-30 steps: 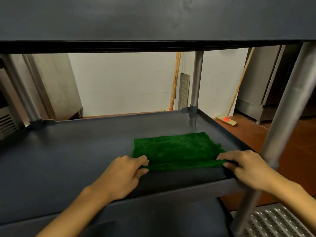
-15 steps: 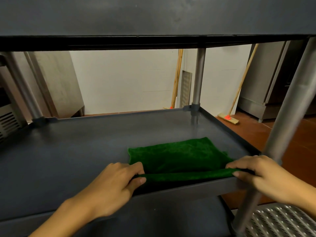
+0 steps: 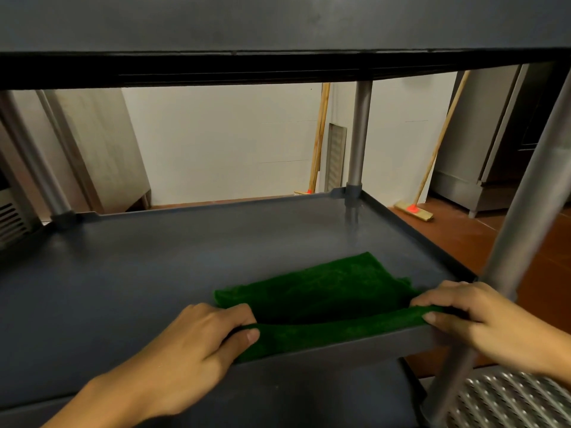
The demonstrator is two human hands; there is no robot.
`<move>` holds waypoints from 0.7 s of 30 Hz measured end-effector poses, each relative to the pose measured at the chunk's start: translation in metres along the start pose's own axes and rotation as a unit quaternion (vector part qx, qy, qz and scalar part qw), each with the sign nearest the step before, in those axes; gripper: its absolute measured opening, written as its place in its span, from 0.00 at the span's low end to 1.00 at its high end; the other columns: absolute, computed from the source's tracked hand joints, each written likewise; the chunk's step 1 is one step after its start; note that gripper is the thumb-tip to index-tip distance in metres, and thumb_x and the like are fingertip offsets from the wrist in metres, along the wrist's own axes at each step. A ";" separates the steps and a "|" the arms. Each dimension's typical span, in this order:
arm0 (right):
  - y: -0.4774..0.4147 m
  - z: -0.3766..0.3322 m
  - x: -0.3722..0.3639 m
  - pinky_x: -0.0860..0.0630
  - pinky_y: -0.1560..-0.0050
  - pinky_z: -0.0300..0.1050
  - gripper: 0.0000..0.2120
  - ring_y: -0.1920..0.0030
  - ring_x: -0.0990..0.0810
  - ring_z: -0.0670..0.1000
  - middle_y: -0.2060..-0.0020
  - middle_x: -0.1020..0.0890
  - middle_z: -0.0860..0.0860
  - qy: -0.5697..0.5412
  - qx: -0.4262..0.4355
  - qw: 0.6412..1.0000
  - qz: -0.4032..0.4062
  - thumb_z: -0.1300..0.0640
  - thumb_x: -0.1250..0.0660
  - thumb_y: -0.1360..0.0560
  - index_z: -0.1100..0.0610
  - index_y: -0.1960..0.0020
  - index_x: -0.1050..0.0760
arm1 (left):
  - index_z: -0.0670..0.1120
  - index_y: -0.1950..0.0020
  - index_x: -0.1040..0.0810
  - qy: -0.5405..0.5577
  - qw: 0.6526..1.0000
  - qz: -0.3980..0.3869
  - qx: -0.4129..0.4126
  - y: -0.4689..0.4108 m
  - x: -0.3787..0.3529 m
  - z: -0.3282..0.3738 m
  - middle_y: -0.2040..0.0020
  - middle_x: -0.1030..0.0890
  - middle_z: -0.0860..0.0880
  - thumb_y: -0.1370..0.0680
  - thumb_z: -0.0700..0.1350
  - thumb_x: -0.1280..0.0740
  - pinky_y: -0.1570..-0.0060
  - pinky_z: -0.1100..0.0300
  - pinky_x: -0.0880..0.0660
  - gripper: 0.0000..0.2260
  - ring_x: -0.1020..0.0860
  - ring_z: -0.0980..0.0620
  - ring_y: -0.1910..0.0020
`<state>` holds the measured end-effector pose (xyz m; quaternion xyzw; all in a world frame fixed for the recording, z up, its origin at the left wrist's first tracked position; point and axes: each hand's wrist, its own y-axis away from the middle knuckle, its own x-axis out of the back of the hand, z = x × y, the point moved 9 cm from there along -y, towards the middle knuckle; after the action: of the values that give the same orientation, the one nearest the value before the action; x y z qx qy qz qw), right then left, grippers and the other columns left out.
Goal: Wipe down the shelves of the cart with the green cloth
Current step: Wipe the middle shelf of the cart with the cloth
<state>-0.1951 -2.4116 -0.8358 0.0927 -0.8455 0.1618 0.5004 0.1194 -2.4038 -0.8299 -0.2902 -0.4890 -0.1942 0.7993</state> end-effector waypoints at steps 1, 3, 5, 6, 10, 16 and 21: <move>-0.001 0.000 -0.001 0.28 0.48 0.36 0.15 0.50 0.20 0.39 0.53 0.18 0.38 -0.007 0.005 1.000 0.000 0.61 0.30 0.24 0.40 0.49 0.18 | 0.57 0.59 0.30 0.003 1.000 0.003 -0.002 0.000 -0.001 0.000 0.66 0.25 0.55 0.18 0.60 0.44 0.64 0.58 0.30 0.13 0.25 0.57 0.67; -0.003 -0.001 -0.005 0.28 0.48 0.36 0.15 0.48 0.20 0.39 0.51 0.18 0.37 -0.018 0.021 1.000 0.003 0.62 0.30 0.24 0.40 0.48 0.19 | 0.58 0.57 0.30 0.005 1.000 0.006 -0.002 0.001 -0.002 -0.001 0.64 0.25 0.57 0.18 0.62 0.46 0.63 0.58 0.28 0.13 0.24 0.58 0.65; -0.004 0.000 -0.009 0.29 0.46 0.37 0.14 0.45 0.21 0.39 0.49 0.19 0.36 -0.029 0.026 0.999 0.005 0.59 0.32 0.23 0.40 0.46 0.20 | 0.59 0.55 0.29 0.004 1.000 0.005 -0.002 0.003 -0.002 -0.003 0.61 0.24 0.58 0.18 0.64 0.48 0.61 0.57 0.26 0.14 0.23 0.59 0.62; -0.005 0.002 -0.011 0.29 0.45 0.37 0.13 0.44 0.22 0.38 0.47 0.19 0.36 -0.032 0.024 0.999 0.005 0.58 0.33 0.23 0.40 0.45 0.21 | 0.59 0.54 0.29 0.002 1.000 0.000 -0.002 0.004 -0.002 -0.003 0.60 0.24 0.59 0.18 0.64 0.48 0.61 0.57 0.26 0.14 0.23 0.60 0.61; -0.019 -0.002 -0.011 0.24 0.47 0.47 0.09 0.49 0.19 0.41 0.52 0.17 0.39 -0.024 0.022 0.998 -0.045 0.55 0.36 0.21 0.42 0.47 0.21 | 0.59 0.54 0.30 -0.024 0.999 -0.023 0.001 -0.013 0.001 -0.005 0.63 0.24 0.58 0.19 0.64 0.50 0.61 0.57 0.27 0.15 0.24 0.60 0.63; -0.069 -0.012 0.046 0.24 0.50 0.51 0.06 0.55 0.20 0.43 0.58 0.17 0.47 0.045 0.031 0.998 -0.005 0.56 0.35 0.21 0.51 0.49 0.20 | 0.54 0.58 0.26 -0.068 0.996 0.038 0.045 -0.078 0.056 -0.033 0.68 0.23 0.53 0.19 0.56 0.41 0.61 0.51 0.26 0.11 0.23 0.56 0.67; -0.153 0.004 0.079 0.27 0.62 0.30 0.08 0.69 0.22 0.33 0.52 0.18 0.48 0.069 -0.023 0.996 0.041 0.57 0.35 0.20 0.54 0.44 0.20 | 0.48 0.59 0.19 0.011 0.985 0.074 0.154 -0.149 0.085 -0.089 0.60 0.18 0.50 0.19 0.47 0.33 0.49 0.51 0.26 0.10 0.20 0.49 0.55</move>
<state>-0.1878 -2.5551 -0.7403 0.0352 -0.8152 0.1692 0.5529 0.1285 -2.5764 -0.7442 -0.1969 -0.4817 -0.0604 0.8518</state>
